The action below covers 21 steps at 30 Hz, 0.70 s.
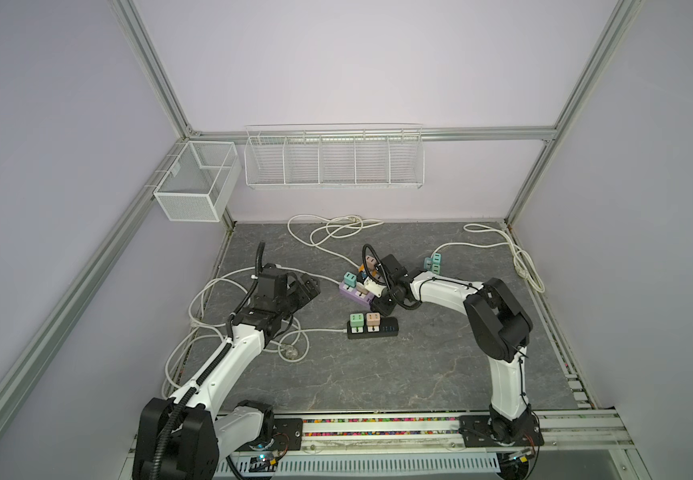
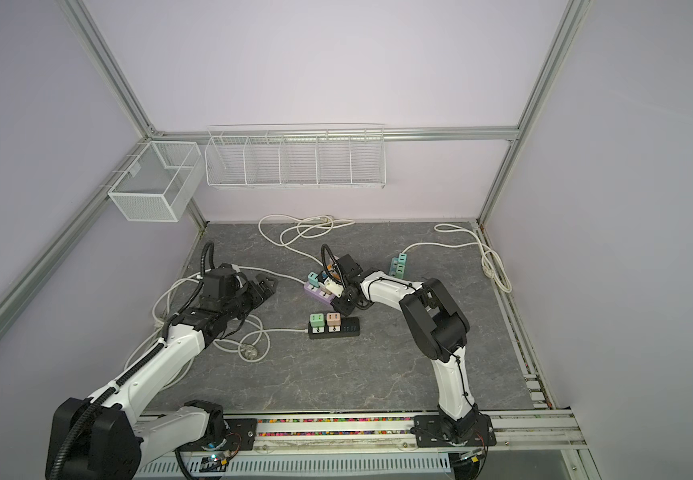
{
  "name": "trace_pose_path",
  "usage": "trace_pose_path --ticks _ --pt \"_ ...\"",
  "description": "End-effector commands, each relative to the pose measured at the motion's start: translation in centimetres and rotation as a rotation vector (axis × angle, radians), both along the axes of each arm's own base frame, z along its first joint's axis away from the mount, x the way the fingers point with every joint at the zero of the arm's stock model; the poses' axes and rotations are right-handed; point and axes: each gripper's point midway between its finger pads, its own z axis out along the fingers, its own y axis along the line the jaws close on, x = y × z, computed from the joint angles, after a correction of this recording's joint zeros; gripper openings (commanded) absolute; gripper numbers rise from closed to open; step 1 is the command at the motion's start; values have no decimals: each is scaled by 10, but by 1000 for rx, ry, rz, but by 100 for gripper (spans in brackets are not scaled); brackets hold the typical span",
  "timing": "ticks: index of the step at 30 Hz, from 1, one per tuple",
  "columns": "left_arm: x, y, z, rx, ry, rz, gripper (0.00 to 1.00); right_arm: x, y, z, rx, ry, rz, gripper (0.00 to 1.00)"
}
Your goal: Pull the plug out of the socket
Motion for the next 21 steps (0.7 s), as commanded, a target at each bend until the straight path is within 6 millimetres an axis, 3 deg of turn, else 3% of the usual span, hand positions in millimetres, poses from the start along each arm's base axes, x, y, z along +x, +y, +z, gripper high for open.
trace_pose_path --ticks 1,14,21 --pt "-1 -3 -5 -16 11 -4 99 -6 -8 8 4 -3 -20 48" --pt "-1 -6 -4 -21 11 -13 99 -37 21 2 64 59 6 50" --pt "0 -8 -8 -25 18 -23 99 -30 17 3 37 26 -16 53"
